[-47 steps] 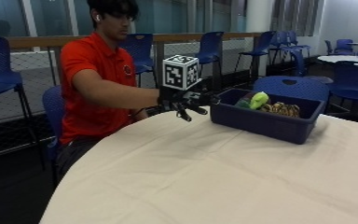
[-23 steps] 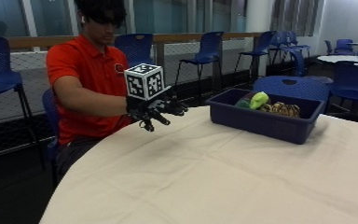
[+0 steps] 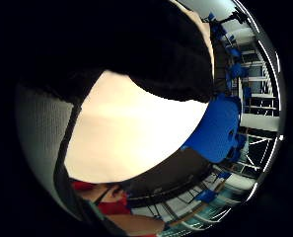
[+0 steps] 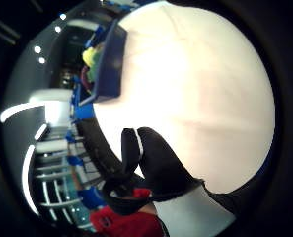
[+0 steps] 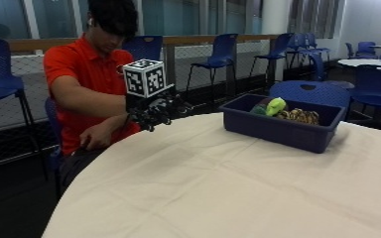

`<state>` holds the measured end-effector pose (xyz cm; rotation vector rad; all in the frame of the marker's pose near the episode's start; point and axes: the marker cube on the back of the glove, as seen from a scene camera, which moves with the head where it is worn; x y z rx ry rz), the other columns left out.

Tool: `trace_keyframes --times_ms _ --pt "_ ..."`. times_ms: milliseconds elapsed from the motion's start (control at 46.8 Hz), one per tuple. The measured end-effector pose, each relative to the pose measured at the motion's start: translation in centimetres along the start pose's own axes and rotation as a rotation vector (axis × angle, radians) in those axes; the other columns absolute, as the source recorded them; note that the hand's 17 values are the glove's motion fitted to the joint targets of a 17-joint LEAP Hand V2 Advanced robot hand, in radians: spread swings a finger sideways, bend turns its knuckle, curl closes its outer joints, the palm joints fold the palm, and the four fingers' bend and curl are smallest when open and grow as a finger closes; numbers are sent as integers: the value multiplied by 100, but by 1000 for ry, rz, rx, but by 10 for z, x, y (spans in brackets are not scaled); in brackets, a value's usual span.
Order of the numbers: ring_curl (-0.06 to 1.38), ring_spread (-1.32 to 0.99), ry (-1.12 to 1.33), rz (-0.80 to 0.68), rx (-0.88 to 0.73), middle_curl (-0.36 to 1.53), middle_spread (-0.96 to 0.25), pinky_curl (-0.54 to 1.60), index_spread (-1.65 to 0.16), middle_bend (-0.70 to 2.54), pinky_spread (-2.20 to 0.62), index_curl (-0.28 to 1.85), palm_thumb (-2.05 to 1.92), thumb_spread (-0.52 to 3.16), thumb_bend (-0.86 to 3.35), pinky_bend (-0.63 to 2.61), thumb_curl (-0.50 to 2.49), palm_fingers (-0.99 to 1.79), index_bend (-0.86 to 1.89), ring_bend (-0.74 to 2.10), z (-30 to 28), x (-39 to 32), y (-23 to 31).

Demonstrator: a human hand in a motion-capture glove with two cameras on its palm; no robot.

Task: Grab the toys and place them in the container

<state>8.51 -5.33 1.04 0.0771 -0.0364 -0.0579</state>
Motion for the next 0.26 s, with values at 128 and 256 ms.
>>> trace_keyframes --times_ms 128,256 --pt "21 8 -5 16 -6 18 -5 33 -34 11 11 23 -6 115 -5 112 21 -22 14 16 -6 12 5" --pt "21 8 -10 31 -10 18 -5 33 -34 11 11 23 -5 115 -5 111 21 -22 14 17 -7 19 7"
